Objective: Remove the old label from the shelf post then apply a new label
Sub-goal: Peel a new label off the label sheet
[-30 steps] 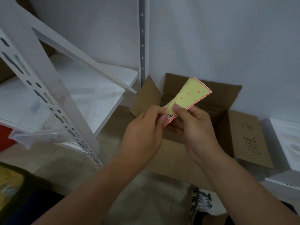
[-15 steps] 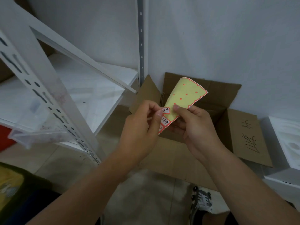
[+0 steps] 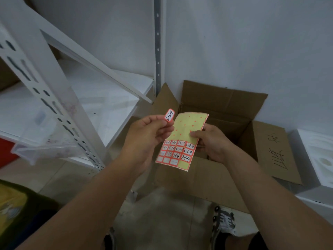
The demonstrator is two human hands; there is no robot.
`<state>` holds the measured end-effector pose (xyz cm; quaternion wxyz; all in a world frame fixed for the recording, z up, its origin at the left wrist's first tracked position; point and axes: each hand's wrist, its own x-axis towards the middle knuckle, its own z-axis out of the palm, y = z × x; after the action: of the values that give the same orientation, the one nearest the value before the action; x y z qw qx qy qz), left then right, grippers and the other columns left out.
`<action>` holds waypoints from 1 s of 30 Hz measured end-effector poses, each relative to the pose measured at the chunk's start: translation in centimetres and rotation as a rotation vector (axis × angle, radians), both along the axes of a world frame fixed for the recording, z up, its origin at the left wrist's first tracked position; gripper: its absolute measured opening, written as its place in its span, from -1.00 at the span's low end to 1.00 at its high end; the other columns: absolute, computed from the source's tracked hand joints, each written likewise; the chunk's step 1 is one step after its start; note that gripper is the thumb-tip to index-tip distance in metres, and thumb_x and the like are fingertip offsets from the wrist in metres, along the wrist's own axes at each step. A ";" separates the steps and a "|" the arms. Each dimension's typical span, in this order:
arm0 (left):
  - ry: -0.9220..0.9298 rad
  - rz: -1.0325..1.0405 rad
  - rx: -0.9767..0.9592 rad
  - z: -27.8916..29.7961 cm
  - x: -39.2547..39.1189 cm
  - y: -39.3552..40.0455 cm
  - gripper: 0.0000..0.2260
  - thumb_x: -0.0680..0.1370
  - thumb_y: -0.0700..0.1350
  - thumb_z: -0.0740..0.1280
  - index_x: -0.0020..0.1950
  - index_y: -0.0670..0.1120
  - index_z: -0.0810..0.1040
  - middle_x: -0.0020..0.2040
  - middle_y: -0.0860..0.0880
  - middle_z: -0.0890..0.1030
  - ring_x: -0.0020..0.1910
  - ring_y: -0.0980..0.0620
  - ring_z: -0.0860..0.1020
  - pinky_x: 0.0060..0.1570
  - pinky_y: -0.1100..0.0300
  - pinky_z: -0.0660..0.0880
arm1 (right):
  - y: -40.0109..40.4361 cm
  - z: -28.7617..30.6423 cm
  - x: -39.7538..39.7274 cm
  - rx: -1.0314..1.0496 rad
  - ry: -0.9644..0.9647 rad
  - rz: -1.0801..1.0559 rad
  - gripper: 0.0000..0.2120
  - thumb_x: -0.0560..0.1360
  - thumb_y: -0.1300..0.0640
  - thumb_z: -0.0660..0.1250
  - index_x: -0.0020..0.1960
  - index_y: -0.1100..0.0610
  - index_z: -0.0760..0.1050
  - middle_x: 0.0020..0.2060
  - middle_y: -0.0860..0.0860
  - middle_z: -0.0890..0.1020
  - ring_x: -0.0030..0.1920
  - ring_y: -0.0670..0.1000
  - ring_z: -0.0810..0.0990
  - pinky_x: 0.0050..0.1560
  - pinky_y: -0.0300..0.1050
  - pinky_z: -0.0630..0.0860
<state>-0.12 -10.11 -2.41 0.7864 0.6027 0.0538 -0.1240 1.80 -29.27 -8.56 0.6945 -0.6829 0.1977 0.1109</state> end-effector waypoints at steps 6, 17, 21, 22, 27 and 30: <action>-0.015 -0.039 0.059 -0.7 0.8 0.8 -0.96 0.53 -0.27 0.37 -0.05 -0.16 0.59 -0.17 -0.10 0.67 -0.19 0.03 0.62 -0.07 0.18 0.59 | -2.4 -9.0 -0.1 -0.288 0.195 -0.121 -0.70 0.57 0.25 0.26 0.29 0.19 0.41 0.16 0.14 0.58 0.10 0.13 0.60 0.09 0.12 0.57; -0.050 -0.186 0.387 -2.7 2.0 0.1 -0.81 0.51 -0.26 0.41 0.01 -0.03 0.50 -0.04 -0.11 0.64 -0.16 0.03 0.62 -0.11 0.21 0.55 | -2.3 -15.0 -0.3 -0.814 0.228 -0.114 -0.65 0.57 0.15 0.27 0.34 0.18 0.35 0.27 0.14 0.51 0.19 0.17 0.55 0.11 0.06 0.53; -0.078 -0.229 0.450 -2.7 2.0 0.0 -0.75 0.52 -0.23 0.41 0.09 0.01 0.45 -0.02 -0.05 0.65 -0.10 0.04 0.64 -0.10 0.21 0.54 | -2.3 -14.6 -0.4 -0.940 0.261 -0.149 -0.54 0.54 0.10 0.30 0.37 0.21 0.29 0.31 0.18 0.36 0.23 0.21 0.46 0.16 0.10 0.51; -0.090 -0.232 0.464 -2.7 1.9 0.0 -0.76 0.52 -0.22 0.40 0.11 0.00 0.45 -0.03 -0.04 0.65 -0.09 0.04 0.64 -0.07 0.20 0.55 | -2.2 -13.8 -0.3 -0.940 0.237 -0.179 -0.54 0.54 0.10 0.31 0.37 0.21 0.28 0.31 0.18 0.34 0.22 0.21 0.45 0.15 0.10 0.51; -0.188 -0.213 0.549 -2.7 2.0 0.4 -0.80 0.57 -0.19 0.34 0.16 -0.02 0.43 -0.05 -0.05 0.64 -0.07 0.03 0.64 0.06 0.06 0.55 | 1.6 -4.4 0.9 -0.528 -0.228 -0.279 -0.71 0.59 -0.06 0.21 0.21 0.09 0.41 0.14 0.03 0.46 -0.03 -0.06 0.50 -0.06 -0.14 0.48; -0.283 -0.178 0.640 -2.6 1.9 0.7 -0.76 0.58 -0.13 0.33 0.19 0.06 0.37 -0.04 -0.01 0.62 0.00 0.02 0.62 0.07 0.07 0.55 | 4.2 1.7 -1.4 -0.332 -0.417 -0.028 -0.63 0.60 -0.10 0.14 -0.06 0.17 0.54 -0.21 0.11 0.56 -0.21 -0.02 0.51 -0.18 -0.13 0.44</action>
<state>1.80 -9.45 -5.03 0.5437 0.8319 -0.0722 -0.0844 0.43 -25.12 -6.81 0.6000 -0.7929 0.0749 -0.0758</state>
